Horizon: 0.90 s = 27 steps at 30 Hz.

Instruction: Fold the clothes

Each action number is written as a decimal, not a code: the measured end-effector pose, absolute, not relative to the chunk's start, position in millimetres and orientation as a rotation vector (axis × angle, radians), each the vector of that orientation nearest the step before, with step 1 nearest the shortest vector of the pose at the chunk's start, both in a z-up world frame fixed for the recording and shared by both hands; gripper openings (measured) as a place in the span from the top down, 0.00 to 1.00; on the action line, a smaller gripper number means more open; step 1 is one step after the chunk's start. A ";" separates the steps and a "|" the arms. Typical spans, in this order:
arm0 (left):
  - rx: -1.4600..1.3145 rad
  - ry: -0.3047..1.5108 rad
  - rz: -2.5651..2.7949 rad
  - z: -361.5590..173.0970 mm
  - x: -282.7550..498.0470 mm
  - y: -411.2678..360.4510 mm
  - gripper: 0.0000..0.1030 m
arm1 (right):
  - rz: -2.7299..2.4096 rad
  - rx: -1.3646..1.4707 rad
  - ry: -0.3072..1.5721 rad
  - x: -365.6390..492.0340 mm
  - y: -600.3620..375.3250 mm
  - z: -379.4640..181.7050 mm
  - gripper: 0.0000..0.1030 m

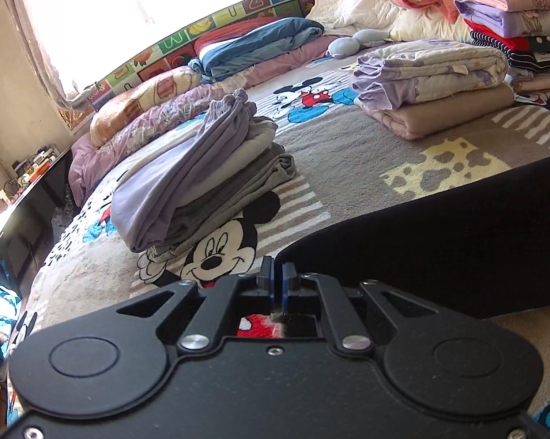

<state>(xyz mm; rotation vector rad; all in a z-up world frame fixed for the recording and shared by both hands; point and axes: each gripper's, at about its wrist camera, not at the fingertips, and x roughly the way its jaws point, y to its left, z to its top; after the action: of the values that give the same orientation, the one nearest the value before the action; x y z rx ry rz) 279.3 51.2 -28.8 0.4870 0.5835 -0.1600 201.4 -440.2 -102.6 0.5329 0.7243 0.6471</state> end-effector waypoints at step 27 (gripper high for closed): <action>0.469 0.905 -0.206 -48.3 375.9 21.4 0.98 | 0.498 0.650 0.554 180.4 -443.5 -153.8 0.86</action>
<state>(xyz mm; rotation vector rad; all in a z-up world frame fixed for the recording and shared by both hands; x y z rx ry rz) 375.9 21.4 -48.3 0.4692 0.9051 -0.2065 180.4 -443.5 -153.8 0.6504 0.5536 0.4977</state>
